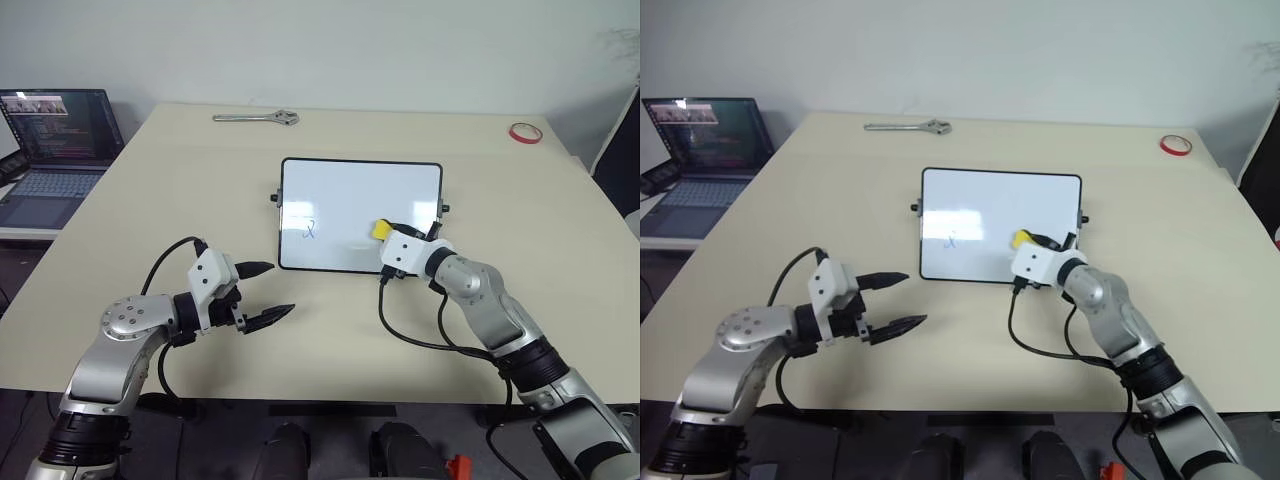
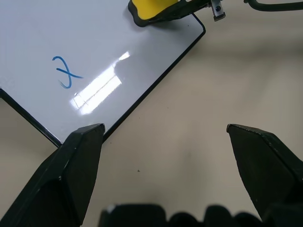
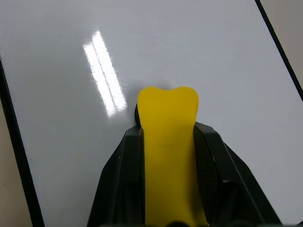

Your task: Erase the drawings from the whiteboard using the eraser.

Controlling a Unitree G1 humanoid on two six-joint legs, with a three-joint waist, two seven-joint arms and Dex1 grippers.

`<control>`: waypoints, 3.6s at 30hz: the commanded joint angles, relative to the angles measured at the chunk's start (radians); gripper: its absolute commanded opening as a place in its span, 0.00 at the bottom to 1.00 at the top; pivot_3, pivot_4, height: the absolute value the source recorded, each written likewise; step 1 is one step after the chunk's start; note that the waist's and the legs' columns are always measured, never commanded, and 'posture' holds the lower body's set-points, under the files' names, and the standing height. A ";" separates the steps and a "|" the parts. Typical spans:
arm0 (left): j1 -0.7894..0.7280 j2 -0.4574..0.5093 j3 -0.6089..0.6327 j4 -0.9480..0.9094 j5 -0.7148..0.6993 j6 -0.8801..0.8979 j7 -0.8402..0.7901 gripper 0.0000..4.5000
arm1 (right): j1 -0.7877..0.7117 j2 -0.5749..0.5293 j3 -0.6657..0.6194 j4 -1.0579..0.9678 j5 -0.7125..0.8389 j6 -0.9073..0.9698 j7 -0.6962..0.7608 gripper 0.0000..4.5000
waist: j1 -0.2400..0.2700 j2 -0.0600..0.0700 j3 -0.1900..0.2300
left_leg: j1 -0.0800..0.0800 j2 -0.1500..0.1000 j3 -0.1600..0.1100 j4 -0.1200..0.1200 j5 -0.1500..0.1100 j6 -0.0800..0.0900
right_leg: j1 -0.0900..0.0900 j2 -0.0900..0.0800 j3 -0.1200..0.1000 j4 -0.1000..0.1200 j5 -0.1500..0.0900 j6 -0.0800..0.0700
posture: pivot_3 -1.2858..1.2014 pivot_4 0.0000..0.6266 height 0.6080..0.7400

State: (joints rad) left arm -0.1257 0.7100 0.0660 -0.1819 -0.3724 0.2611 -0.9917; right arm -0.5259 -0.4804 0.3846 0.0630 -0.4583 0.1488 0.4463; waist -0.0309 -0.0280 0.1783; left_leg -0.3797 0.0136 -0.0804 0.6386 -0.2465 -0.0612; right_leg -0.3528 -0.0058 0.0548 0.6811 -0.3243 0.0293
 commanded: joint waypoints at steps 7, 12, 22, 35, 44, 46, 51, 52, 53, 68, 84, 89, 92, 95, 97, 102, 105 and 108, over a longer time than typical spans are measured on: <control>-0.027 -0.034 0.072 -0.018 -0.026 0.022 0.104 1.00 | 0.083 0.041 -0.088 -0.053 0.054 0.048 -0.015 0.23 | -0.002 -0.001 0.000 | 0.000 0.000 0.000 -0.003 0.000 0.000 | -0.001 -0.001 0.000 -0.001 0.000 0.000 | 0.52 0.24 1.00; -0.010 -0.012 0.140 -0.028 -0.068 0.073 0.121 1.00 | 0.130 0.141 -0.262 -0.307 0.330 0.276 0.094 0.23 | -0.002 0.002 0.004 | -0.006 -0.001 0.001 -0.004 0.000 0.000 | -0.006 -0.001 0.000 0.000 0.001 0.000 | 0.52 0.24 1.00; 0.007 0.008 0.250 -0.058 -0.106 0.135 0.181 1.00 | 0.274 0.027 -0.376 -0.667 0.730 0.581 0.303 0.23 | 0.000 0.003 0.005 | -0.022 -0.002 -0.002 -0.010 -0.001 -0.001 | -0.022 -0.005 -0.010 -0.003 -0.002 -0.002 | 0.52 0.24 1.00; 0.069 0.012 0.276 -0.092 -0.098 0.169 0.213 1.00 | 0.210 0.043 -0.193 -0.482 0.589 0.339 0.205 0.23 | -0.004 0.003 0.005 | -0.020 -0.002 -0.001 -0.009 0.000 -0.001 | -0.021 -0.004 -0.010 0.000 -0.002 -0.002 | 0.52 0.24 1.00; 0.064 0.020 0.247 -0.088 -0.082 0.158 0.209 1.00 | -0.175 0.228 0.016 -0.073 0.340 0.211 0.085 0.23 | -0.011 0.003 0.005 | -0.020 -0.002 -0.001 -0.009 0.000 -0.003 | -0.021 -0.003 -0.010 0.000 -0.002 -0.002 | 0.52 0.24 1.00; 0.063 0.025 0.241 -0.090 -0.084 0.159 0.198 1.00 | -0.242 0.246 0.041 0.028 0.300 0.180 0.077 0.23 | -0.003 0.003 0.005 | -0.020 -0.002 -0.001 -0.009 0.000 -0.003 | -0.021 -0.004 -0.011 0.000 -0.002 -0.002 | 0.52 0.24 1.00; 0.062 0.042 0.226 -0.088 -0.085 0.155 0.164 1.00 | -0.417 0.305 0.081 0.365 0.197 0.039 0.000 0.23 | -0.006 0.003 0.005 | -0.020 -0.002 -0.001 -0.009 0.000 -0.003 | -0.022 -0.004 -0.011 0.001 -0.002 -0.003 | 0.52 0.24 1.00; 0.066 0.046 0.223 -0.088 -0.083 0.148 0.153 1.00 | -0.436 0.312 0.090 0.418 0.183 0.005 -0.001 0.23 | -0.009 0.003 0.005 | -0.020 -0.002 -0.001 -0.009 0.001 -0.003 | -0.022 -0.004 -0.011 0.002 -0.002 -0.003 | 0.52 0.24 1.00; 0.071 0.048 0.221 -0.087 -0.080 0.142 0.146 1.00 | -0.446 0.315 0.104 0.457 0.168 -0.025 0.008 0.23 | -0.011 0.003 0.005 | -0.019 -0.001 -0.001 -0.009 0.001 -0.003 | -0.022 -0.004 -0.011 0.002 -0.002 -0.003 | 0.52 0.24 1.00; 0.088 0.036 0.218 0.081 -0.030 -0.024 0.081 1.00 | -0.458 0.302 0.126 0.525 0.025 -0.109 -0.061 0.23 | -0.011 0.003 0.004 | -0.013 -0.002 -0.001 -0.007 0.003 -0.004 | -0.020 -0.004 -0.010 0.015 -0.002 -0.003 | 0.52 0.24 1.00; 0.084 0.026 0.208 0.166 -0.021 -0.102 0.040 1.00 | -0.381 0.337 0.126 0.459 0.032 -0.067 0.088 0.23 | -0.020 0.003 0.004 | -0.013 -0.001 -0.002 -0.008 0.007 -0.005 | -0.021 -0.003 -0.012 0.016 0.000 -0.006 | 0.52 0.24 1.00; 0.084 0.024 0.191 0.130 -0.030 -0.085 0.032 1.00 | -0.420 0.291 0.011 0.496 0.057 -0.079 -0.056 0.23 | -0.008 0.003 0.004 | -0.013 -0.002 -0.003 -0.008 0.007 -0.005 | -0.021 -0.003 -0.012 0.017 0.000 -0.006 | 0.52 0.24 1.00; 0.076 0.027 0.175 0.097 -0.036 -0.068 0.029 1.00 | -0.411 0.259 -0.025 0.487 0.055 -0.083 -0.089 0.23 | -0.001 0.003 0.004 | -0.013 -0.002 -0.003 -0.008 0.007 -0.005 | -0.020 -0.003 -0.012 0.016 0.000 -0.006 | 0.52 0.24 1.00; 0.045 0.029 0.144 0.050 -0.040 -0.038 0.036 1.00 | -0.352 0.241 -0.102 0.354 0.116 -0.003 -0.055 0.23 | 0.000 0.003 0.003 | -0.013 -0.002 -0.002 -0.008 0.007 -0.005 | -0.020 -0.003 -0.012 0.016 0.000 -0.006 | 0.52 0.24 1.00; 0.022 0.036 0.117 0.024 -0.026 -0.014 0.040 1.00 | -0.282 0.271 -0.235 0.125 0.252 0.172 -0.026 0.23 | 0.002 0.003 0.003 | -0.015 -0.002 -0.003 -0.008 0.007 -0.005 | -0.020 -0.003 -0.011 0.016 0.000 -0.006 | 0.52 0.24 1.00; -0.027 0.041 0.064 -0.054 -0.051 0.055 0.022 1.00 | -0.124 0.278 -0.483 -0.383 0.454 0.537 -0.037 0.23 | 0.000 0.004 0.005 | -0.022 -0.002 -0.004 -0.009 0.007 -0.005 | -0.027 -0.003 -0.012 0.015 0.000 -0.006 | 0.52 0.24 1.00; -0.081 0.046 0.000 -0.070 -0.048 0.068 -0.027 1.00 | 0.030 0.118 -0.610 -0.618 0.492 0.742 0.030 0.23 | 0.005 0.004 0.005 | -0.021 -0.002 -0.004 -0.009 0.007 -0.005 | -0.027 -0.003 -0.012 0.014 0.000 -0.006 | 0.52 0.24 1.00; -0.134 0.038 -0.067 -0.056 -0.024 0.060 -0.063 1.00 | 0.128 0.027 -0.689 -0.704 0.550 0.860 0.061 0.23 | 0.002 0.006 0.006 | -0.020 -0.003 -0.002 -0.009 0.007 -0.005 | -0.022 -0.003 -0.012 0.010 0.000 -0.006 | 0.52 0.24 1.00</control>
State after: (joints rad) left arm -0.2244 0.7475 0.0283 -0.2198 -0.4051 0.3290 -1.0324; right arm -0.4071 -0.4376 -0.2667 -0.5622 0.0514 0.9538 0.4853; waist -0.0288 -0.0220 0.1838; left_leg -0.3991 0.0107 -0.0814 0.6294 -0.2396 -0.0660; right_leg -0.3750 -0.0085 0.0426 0.6910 -0.3247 0.0230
